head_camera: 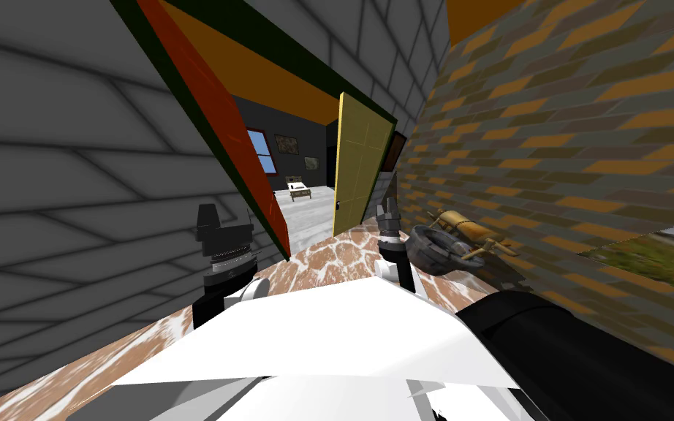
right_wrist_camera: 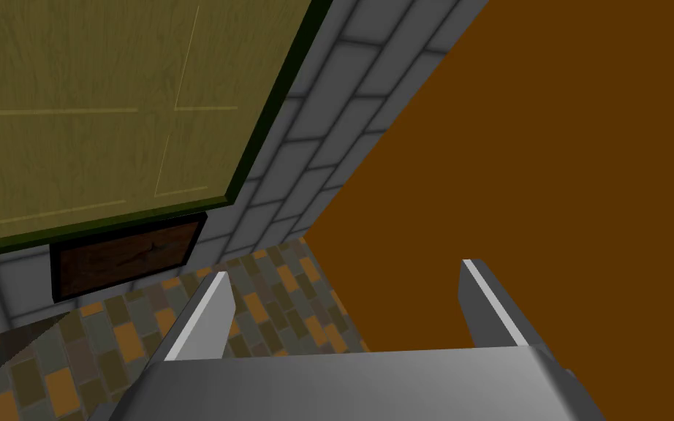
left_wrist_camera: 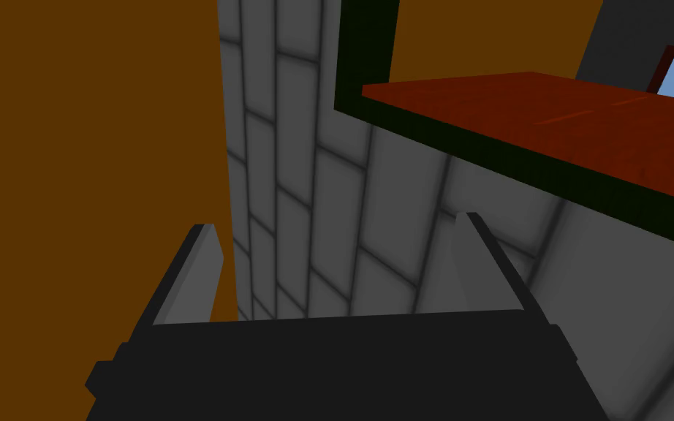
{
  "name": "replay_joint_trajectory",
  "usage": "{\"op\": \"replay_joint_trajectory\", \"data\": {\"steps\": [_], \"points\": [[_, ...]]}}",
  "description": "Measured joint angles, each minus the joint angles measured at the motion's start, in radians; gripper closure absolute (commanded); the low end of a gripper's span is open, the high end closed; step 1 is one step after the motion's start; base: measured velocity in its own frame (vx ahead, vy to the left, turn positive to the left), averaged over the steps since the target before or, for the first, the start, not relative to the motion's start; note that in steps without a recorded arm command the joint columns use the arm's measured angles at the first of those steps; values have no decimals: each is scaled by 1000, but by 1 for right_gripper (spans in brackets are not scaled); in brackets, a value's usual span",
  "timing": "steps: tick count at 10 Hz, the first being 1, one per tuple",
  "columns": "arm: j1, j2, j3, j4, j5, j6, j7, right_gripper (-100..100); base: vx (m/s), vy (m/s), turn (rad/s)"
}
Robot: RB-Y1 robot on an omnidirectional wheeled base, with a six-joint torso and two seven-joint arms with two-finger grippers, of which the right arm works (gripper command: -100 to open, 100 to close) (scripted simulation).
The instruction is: Push the door open
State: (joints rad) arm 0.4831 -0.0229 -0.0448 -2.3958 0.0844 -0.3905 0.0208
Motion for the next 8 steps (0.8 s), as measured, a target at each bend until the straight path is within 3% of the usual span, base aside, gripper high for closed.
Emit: {"op": "replay_joint_trajectory", "data": {"steps": [8], "points": [[-63,-20,15,183,-15,-44,-8,-100,89,-31,49]]}}
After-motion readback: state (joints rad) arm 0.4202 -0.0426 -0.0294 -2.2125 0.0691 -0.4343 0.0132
